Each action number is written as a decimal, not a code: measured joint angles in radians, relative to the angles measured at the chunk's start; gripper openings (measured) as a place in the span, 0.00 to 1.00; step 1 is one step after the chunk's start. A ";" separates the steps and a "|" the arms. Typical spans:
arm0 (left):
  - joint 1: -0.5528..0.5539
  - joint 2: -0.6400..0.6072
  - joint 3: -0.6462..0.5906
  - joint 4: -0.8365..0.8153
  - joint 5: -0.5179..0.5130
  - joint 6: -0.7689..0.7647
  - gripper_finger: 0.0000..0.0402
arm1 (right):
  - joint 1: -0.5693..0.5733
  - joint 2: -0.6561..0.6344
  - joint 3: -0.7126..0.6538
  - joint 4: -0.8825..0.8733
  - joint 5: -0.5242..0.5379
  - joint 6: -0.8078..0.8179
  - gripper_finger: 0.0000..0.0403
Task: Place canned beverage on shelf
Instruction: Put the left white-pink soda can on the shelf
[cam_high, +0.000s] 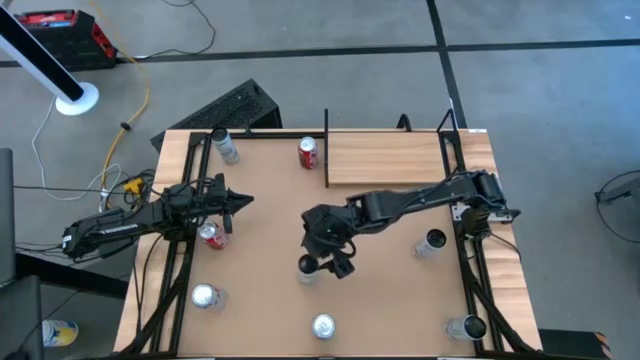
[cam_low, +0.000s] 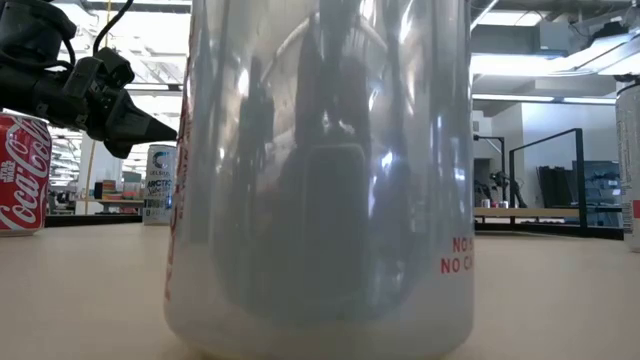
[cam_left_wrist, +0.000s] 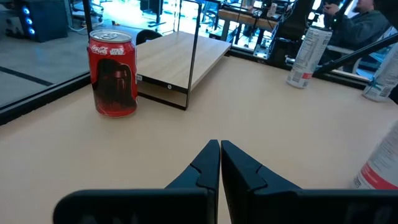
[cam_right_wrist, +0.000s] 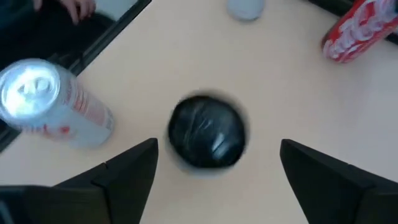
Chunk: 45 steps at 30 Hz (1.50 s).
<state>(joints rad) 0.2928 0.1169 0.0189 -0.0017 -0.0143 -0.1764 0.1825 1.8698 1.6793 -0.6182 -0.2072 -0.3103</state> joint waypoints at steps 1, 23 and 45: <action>0.000 0.000 0.000 0.000 0.000 0.000 0.00 | 0.002 0.000 0.018 0.001 0.002 0.025 0.89; 0.000 0.000 0.000 0.000 0.000 0.000 0.00 | 0.321 0.123 0.049 0.217 0.999 0.629 0.88; 0.000 0.000 0.000 0.000 0.000 0.000 0.00 | 0.279 0.213 0.049 0.104 1.025 0.868 0.88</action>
<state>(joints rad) 0.2928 0.1173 0.0189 -0.0017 -0.0139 -0.1764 0.4613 2.0832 1.7283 -0.5145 0.8173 0.5573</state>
